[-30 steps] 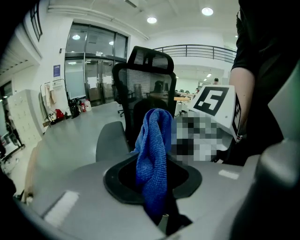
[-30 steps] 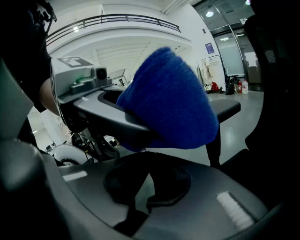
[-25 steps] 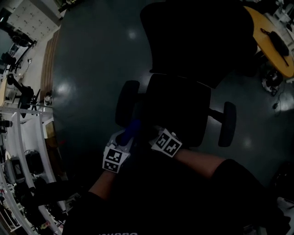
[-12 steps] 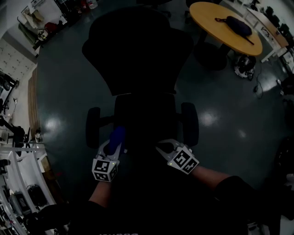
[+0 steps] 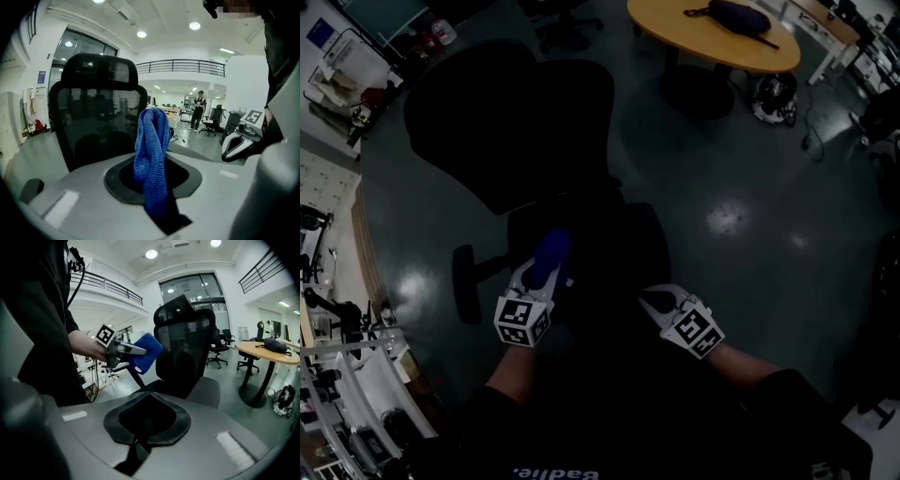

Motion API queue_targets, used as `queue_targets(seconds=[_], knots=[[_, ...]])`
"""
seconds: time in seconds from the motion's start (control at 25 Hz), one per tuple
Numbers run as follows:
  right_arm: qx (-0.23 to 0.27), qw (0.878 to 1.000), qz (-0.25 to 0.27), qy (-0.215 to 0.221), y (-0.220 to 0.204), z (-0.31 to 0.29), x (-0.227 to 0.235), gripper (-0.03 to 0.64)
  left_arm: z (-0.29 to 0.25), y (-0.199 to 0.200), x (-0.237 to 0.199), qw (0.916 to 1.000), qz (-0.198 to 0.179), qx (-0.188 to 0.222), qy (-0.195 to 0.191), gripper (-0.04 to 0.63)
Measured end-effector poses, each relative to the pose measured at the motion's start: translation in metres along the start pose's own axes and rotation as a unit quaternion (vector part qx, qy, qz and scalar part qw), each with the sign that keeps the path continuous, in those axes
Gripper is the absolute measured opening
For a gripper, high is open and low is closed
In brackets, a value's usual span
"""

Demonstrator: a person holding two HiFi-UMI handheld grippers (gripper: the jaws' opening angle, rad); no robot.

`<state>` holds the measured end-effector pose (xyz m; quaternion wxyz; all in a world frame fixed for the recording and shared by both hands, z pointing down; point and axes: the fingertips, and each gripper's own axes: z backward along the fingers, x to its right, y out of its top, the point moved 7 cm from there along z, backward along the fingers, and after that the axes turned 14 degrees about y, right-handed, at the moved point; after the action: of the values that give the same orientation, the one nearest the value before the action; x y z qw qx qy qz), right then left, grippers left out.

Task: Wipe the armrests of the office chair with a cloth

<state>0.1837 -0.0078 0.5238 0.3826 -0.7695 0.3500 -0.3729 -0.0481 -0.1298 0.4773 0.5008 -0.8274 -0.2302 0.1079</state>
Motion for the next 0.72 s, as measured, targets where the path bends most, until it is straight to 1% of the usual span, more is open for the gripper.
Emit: queue_targets(seconds=[0.24, 0.4, 0.52, 0.64, 0.72], knots=[[0.001, 0.999, -0.037, -0.030, -0.038, 0.026, 0.005, 0.005, -0.059, 0.021, 0.034, 0.9979, -0.050, 0.006, -0.041, 0.104], [-0.006, 0.998, -0.054, -0.035, -0.054, 0.035, 0.005, 0.005, -0.096, 0.038, 0.057, 0.9953, -0.068, 0.007, -0.069, 0.104], [-0.012, 0.998, -0.060, -0.029, -0.060, 0.036, 0.004, 0.005, -0.123, 0.041, 0.071, 0.9927, -0.085, -0.002, -0.086, 0.104], [-0.016, 0.998, -0.060, -0.022, -0.066, 0.031, 0.002, 0.005, -0.145, 0.035, 0.083, 0.9897, -0.103, -0.025, -0.096, 0.104], [-0.026, 0.998, -0.061, -0.019, -0.069, 0.028, 0.004, 0.005, -0.160, 0.030, 0.090, 0.9863, -0.127, -0.042, -0.097, 0.104]])
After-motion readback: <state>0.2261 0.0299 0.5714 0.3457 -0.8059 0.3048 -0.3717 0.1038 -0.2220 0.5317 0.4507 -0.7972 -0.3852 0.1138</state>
